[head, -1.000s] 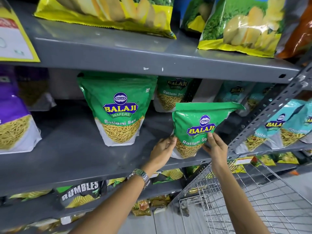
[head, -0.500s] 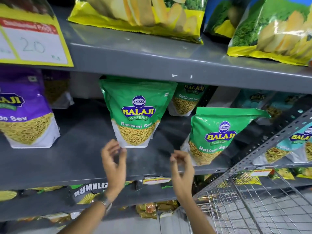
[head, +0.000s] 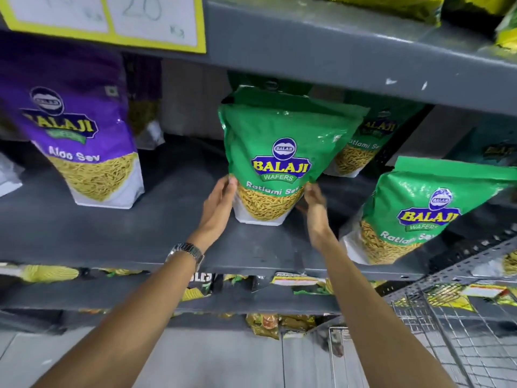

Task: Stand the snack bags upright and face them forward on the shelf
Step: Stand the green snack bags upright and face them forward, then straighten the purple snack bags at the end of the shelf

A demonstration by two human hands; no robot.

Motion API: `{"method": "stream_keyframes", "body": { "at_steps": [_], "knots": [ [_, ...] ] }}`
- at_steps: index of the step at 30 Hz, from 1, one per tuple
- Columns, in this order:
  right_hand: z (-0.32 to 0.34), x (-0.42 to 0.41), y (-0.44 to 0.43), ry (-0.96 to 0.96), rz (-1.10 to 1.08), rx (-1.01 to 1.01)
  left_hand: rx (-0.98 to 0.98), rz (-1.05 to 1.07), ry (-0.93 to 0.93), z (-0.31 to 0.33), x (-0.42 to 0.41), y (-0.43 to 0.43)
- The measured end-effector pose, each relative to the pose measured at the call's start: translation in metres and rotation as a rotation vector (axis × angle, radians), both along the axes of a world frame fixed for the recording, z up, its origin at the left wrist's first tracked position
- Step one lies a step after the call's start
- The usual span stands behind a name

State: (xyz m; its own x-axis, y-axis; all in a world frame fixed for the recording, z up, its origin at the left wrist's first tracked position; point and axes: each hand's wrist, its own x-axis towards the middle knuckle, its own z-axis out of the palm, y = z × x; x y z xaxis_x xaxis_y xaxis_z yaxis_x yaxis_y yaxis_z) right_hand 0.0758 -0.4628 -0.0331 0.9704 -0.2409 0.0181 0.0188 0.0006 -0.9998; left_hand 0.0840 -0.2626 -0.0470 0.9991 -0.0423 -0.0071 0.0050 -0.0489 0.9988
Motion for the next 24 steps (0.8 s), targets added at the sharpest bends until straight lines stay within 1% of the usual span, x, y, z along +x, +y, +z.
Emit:
{"method": "stream_keyframes", "body": {
  "at_steps": [3,10,14,18,24],
  "knots": [
    [0.0,-0.012,0.004,-0.018,-0.027,-0.005,0.032,-0.013,-0.014,-0.002,-0.01,0.005],
    [-0.01,-0.058,0.01,-0.073,-0.071,-0.064,-0.028,-0.025,0.006,0.001,-0.044,0.002],
    [-0.008,-0.072,0.01,-0.022,-0.09,-0.041,-0.057,-0.014,-0.002,-0.002,-0.06,0.0],
    [-0.011,-0.081,0.007,0.074,-0.11,-0.048,-0.089,-0.013,0.006,-0.002,-0.07,-0.001],
    [-0.009,-0.083,0.011,0.057,-0.129,-0.061,-0.099,-0.013,0.007,0.0,-0.076,0.001]
  ]
}}
